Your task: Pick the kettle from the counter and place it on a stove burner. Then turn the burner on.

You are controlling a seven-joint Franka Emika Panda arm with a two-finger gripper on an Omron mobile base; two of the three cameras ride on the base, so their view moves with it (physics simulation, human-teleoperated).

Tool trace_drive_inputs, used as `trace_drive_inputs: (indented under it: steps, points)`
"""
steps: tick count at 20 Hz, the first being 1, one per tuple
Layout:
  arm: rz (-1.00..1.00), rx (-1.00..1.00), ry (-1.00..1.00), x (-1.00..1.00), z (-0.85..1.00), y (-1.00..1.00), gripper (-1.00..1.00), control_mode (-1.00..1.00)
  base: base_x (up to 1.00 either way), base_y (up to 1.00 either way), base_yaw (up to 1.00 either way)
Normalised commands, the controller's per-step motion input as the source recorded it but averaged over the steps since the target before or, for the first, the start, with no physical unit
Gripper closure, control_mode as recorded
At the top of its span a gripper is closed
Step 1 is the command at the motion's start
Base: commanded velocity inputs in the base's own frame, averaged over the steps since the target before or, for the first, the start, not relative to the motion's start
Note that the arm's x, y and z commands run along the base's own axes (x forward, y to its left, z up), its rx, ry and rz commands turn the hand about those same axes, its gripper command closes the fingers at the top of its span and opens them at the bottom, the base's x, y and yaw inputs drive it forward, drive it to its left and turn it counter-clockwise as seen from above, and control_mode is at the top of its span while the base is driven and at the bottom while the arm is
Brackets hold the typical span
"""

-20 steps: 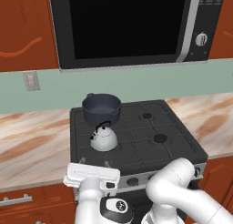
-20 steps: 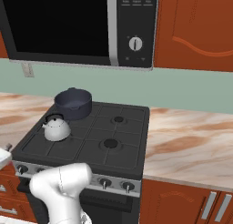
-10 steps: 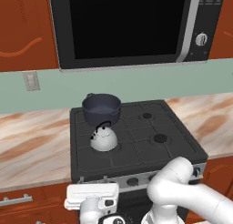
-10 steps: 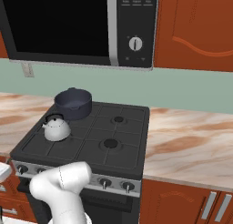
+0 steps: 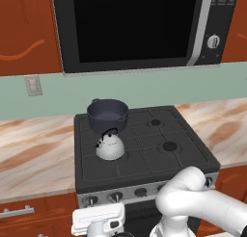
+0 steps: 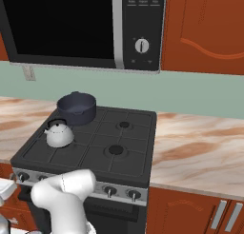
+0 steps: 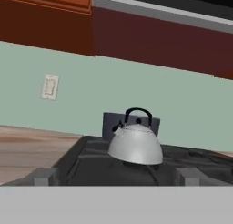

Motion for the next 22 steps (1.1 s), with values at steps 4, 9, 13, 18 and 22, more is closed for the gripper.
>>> trace_drive_inputs:
  steps: [4,9,13,18,22]
  points:
    - [0.0,-0.1,0.0,0.0,-0.56,0.11,-1.0,-1.0,0.0,0.0,0.0]
    - [0.0,-0.07,0.0,0.0,-0.58,0.16,-1.0,-1.0,0.0,0.0,0.0]
    - [0.0,-0.05,0.0,0.0,-0.54,0.17,-1.0,-1.0,0.0,0.0,0.0]
    - [0.0,-0.01,0.0,0.12,-0.44,0.12,-1.0,-1.0,0.0,0.0,0.0]
    - [0.0,0.0,0.0,0.28,-0.29,0.0,-1.0,-1.0,0.0,0.0,0.0]
